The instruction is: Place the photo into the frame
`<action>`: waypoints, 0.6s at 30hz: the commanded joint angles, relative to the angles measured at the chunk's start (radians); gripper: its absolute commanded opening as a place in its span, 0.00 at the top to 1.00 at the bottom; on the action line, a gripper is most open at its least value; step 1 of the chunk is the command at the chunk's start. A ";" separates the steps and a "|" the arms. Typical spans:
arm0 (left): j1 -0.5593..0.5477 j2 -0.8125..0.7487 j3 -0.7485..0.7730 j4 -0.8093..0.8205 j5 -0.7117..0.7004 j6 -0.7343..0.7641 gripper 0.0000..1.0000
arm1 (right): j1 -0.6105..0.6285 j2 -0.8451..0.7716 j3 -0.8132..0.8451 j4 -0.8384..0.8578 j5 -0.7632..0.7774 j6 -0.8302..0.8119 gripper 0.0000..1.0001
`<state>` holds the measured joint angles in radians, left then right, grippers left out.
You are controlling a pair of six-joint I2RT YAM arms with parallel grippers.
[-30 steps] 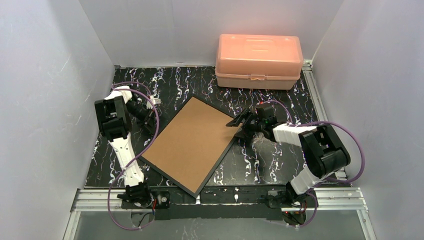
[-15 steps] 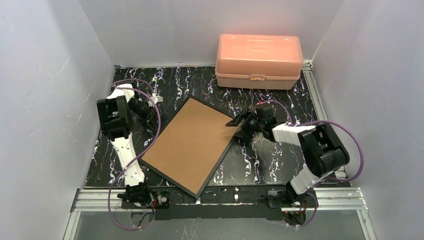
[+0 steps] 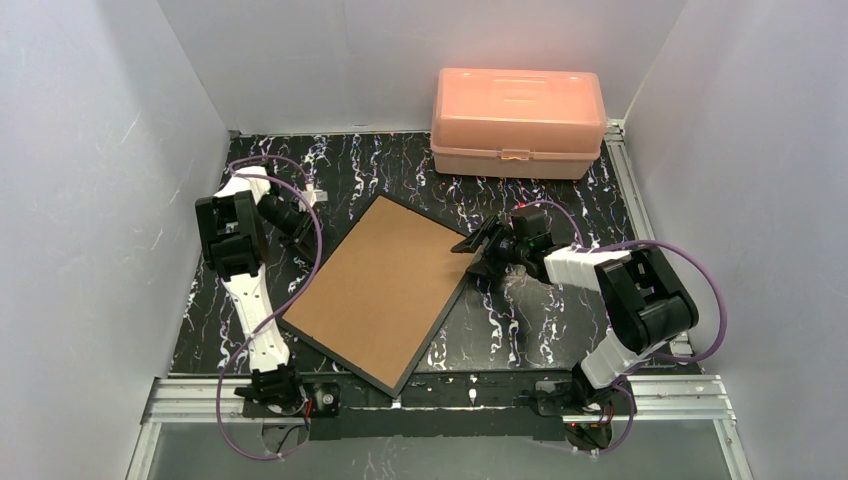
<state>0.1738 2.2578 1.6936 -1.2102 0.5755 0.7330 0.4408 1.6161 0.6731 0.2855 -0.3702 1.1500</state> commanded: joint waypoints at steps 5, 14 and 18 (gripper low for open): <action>0.014 0.018 0.091 -0.109 0.088 0.051 0.77 | 0.015 0.062 -0.033 -0.112 0.094 -0.040 0.22; 0.013 0.030 0.036 -0.105 0.086 0.074 0.80 | 0.016 0.061 -0.036 -0.108 0.092 -0.036 0.23; 0.013 0.044 0.026 -0.071 0.074 0.051 0.83 | 0.016 0.059 -0.036 -0.104 0.090 -0.033 0.23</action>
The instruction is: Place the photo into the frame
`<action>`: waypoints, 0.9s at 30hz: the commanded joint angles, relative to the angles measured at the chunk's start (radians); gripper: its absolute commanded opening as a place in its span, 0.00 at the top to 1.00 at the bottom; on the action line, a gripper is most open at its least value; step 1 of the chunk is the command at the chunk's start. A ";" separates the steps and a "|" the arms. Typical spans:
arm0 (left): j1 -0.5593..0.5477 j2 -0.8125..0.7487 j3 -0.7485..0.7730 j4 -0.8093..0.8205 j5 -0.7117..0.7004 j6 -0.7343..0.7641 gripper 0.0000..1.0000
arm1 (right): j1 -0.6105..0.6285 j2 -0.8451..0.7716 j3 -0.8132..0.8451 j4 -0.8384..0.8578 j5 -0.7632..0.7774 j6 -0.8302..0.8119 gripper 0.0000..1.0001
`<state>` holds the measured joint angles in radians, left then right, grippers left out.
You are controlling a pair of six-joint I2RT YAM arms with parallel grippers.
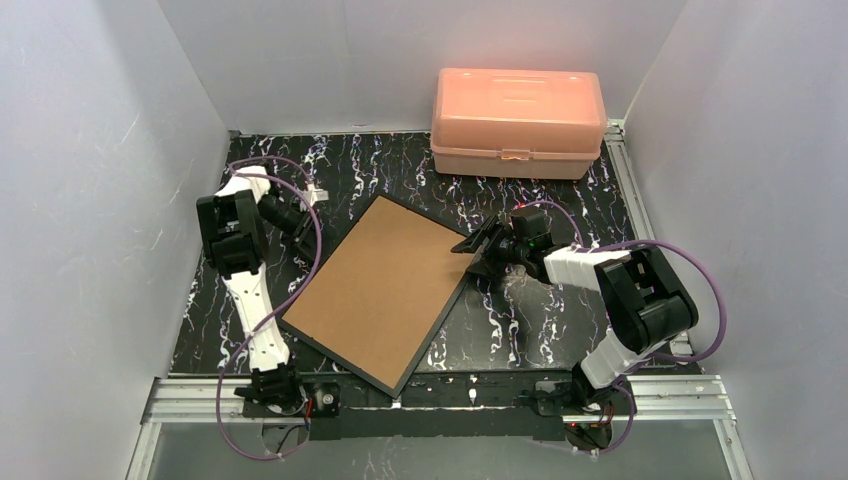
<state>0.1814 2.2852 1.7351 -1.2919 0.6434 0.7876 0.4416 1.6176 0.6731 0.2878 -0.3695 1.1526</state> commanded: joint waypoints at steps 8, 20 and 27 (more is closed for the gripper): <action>-0.002 0.031 -0.047 0.054 -0.021 -0.017 0.95 | 0.014 0.054 -0.039 -0.101 0.086 -0.028 0.23; -0.018 0.012 -0.094 0.097 -0.050 -0.014 1.00 | 0.033 0.087 -0.017 -0.086 0.105 -0.016 0.23; -0.023 0.006 -0.104 0.110 -0.066 -0.016 1.00 | 0.033 0.106 -0.005 -0.079 0.110 -0.021 0.23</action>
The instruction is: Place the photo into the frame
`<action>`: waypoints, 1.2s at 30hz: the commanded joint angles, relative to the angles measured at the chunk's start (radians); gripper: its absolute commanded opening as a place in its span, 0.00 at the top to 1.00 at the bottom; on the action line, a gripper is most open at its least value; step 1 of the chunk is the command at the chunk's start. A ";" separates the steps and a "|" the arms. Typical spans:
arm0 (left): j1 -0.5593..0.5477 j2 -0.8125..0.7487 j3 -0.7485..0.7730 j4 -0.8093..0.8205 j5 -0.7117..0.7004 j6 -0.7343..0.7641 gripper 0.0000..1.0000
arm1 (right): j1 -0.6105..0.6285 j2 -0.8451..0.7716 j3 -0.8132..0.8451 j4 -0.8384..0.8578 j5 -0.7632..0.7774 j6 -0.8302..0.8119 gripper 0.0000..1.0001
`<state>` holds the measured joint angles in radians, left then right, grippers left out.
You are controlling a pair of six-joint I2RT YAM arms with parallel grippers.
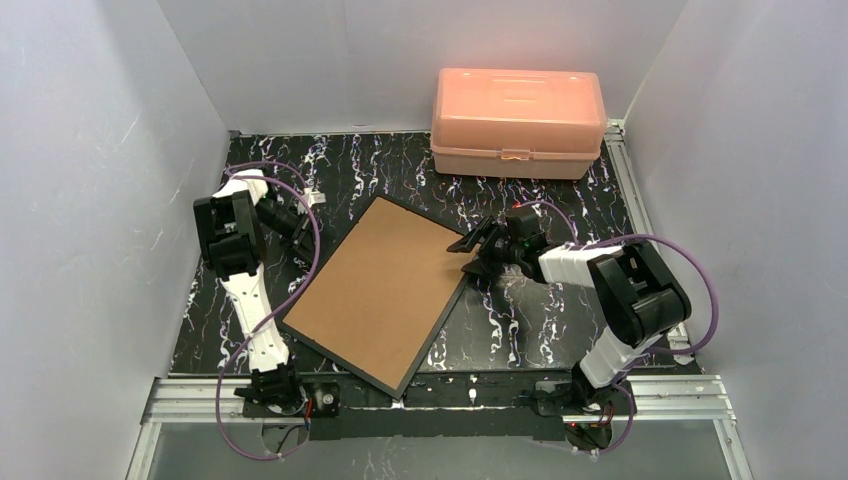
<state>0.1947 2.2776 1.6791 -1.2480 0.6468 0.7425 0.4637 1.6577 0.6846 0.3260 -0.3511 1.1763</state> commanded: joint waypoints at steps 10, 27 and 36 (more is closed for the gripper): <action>-0.037 -0.007 -0.072 0.072 -0.088 0.031 1.00 | 0.010 0.004 0.131 -0.210 0.026 -0.148 0.21; -0.024 -0.030 -0.099 0.064 -0.075 0.032 1.00 | -0.018 -0.167 -0.002 -0.393 0.047 -0.252 0.12; -0.024 -0.049 -0.125 0.058 -0.020 0.029 1.00 | -0.018 0.030 0.193 -0.269 -0.009 -0.233 0.11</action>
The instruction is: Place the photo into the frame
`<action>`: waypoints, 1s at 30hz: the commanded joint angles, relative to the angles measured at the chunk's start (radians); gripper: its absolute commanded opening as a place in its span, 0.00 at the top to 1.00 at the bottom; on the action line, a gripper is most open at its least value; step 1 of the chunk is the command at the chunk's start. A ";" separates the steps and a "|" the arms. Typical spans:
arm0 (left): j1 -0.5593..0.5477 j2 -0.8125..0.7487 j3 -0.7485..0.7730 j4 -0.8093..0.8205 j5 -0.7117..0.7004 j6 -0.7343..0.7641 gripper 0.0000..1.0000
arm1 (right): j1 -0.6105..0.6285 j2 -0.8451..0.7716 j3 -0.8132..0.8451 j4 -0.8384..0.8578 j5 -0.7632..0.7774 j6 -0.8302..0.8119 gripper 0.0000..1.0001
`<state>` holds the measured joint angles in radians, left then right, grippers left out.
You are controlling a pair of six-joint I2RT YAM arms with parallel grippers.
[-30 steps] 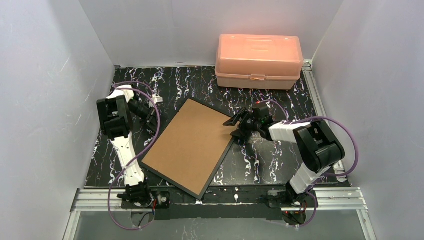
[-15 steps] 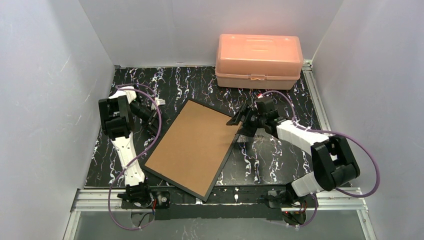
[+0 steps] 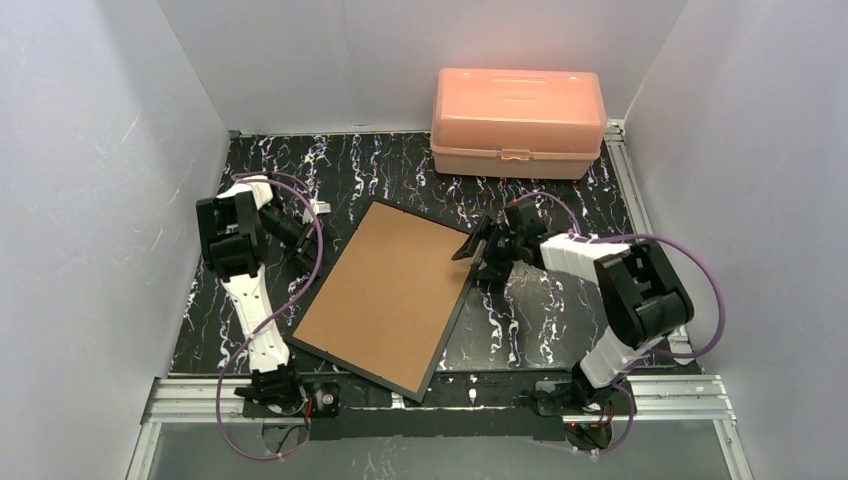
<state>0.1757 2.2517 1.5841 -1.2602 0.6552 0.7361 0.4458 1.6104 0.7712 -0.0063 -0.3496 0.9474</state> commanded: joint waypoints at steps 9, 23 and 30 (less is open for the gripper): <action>-0.007 -0.015 -0.030 0.058 -0.021 0.043 1.00 | -0.006 0.254 0.348 0.035 -0.043 -0.040 0.13; -0.007 -0.077 -0.137 0.029 -0.007 0.114 1.00 | 0.053 0.421 0.525 0.009 -0.136 -0.074 0.15; -0.007 -0.099 -0.182 0.035 -0.026 0.140 1.00 | 0.038 0.359 0.507 -0.138 -0.116 -0.173 0.14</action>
<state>0.1818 2.2024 1.4235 -1.3106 0.5991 0.8295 0.4648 2.0296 1.2999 -0.0357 -0.3805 0.8280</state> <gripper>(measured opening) 0.008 0.854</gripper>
